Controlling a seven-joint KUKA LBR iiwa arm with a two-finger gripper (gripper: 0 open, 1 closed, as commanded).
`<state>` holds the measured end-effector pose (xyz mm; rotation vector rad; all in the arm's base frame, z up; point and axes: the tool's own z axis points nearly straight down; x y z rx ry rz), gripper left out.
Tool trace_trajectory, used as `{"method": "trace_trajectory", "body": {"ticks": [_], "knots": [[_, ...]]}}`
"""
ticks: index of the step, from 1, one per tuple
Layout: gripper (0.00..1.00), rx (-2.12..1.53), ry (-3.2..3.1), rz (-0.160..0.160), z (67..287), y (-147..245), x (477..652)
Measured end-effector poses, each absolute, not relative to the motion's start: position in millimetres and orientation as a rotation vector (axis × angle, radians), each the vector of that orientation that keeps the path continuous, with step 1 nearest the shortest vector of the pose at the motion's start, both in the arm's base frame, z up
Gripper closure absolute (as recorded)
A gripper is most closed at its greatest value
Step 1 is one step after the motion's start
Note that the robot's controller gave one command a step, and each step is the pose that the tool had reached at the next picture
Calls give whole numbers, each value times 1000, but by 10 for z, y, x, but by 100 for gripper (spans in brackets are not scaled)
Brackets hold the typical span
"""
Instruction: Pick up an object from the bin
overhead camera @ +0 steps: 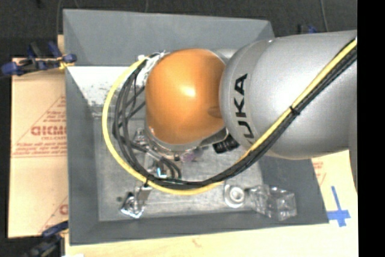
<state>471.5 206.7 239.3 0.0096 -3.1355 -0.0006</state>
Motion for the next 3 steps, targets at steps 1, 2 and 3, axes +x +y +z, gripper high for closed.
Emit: {"method": "trace_trajectory", "body": {"ticks": [1,2,3], "knots": [[0,308,-3124,4,980,1125,4798],[100,310,-3128,-5,1012,1168,4801],[0,309,-3127,-4,1013,1168,4801]]}}
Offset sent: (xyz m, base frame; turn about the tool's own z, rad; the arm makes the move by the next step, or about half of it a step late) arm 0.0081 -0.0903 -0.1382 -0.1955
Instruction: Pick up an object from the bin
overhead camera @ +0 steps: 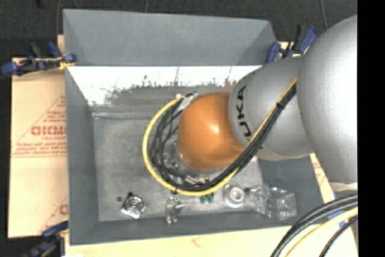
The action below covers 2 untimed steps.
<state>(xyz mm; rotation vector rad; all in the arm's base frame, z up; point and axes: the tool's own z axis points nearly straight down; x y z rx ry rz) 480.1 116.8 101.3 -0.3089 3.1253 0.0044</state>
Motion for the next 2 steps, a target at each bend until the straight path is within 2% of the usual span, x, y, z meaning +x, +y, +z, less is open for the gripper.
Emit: {"method": "trace_trajectory", "body": {"ticks": [1,2], "knots": [[0,-231,3130,9,818,2171,4900],[0,-13,3130,10,738,1424,5225]]}}
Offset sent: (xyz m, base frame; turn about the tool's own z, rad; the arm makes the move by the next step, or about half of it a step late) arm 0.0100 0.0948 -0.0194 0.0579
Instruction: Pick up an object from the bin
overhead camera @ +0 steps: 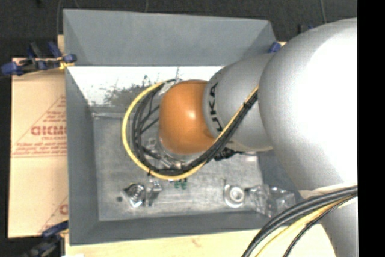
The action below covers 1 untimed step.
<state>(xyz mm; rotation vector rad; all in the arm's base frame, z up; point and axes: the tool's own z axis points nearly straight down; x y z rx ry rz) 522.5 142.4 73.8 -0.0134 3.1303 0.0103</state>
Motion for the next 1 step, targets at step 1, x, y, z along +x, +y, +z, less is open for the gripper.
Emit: {"method": "trace_trajectory", "body": {"ticks": [1], "knots": [[0,168,3124,6,742,1721,5070]]}}
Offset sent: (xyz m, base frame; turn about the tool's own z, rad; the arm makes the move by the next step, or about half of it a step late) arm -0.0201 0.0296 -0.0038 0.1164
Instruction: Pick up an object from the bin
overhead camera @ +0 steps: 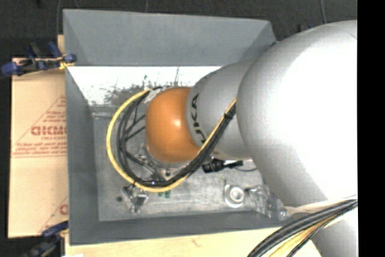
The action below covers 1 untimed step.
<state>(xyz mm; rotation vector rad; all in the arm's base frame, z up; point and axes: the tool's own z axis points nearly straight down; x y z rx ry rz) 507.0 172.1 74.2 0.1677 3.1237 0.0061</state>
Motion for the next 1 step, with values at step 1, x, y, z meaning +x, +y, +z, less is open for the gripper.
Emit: {"method": "trace_trajectory", "body": {"ticks": [1], "knots": [[100,173,3115,14,761,1729,5094]]}}
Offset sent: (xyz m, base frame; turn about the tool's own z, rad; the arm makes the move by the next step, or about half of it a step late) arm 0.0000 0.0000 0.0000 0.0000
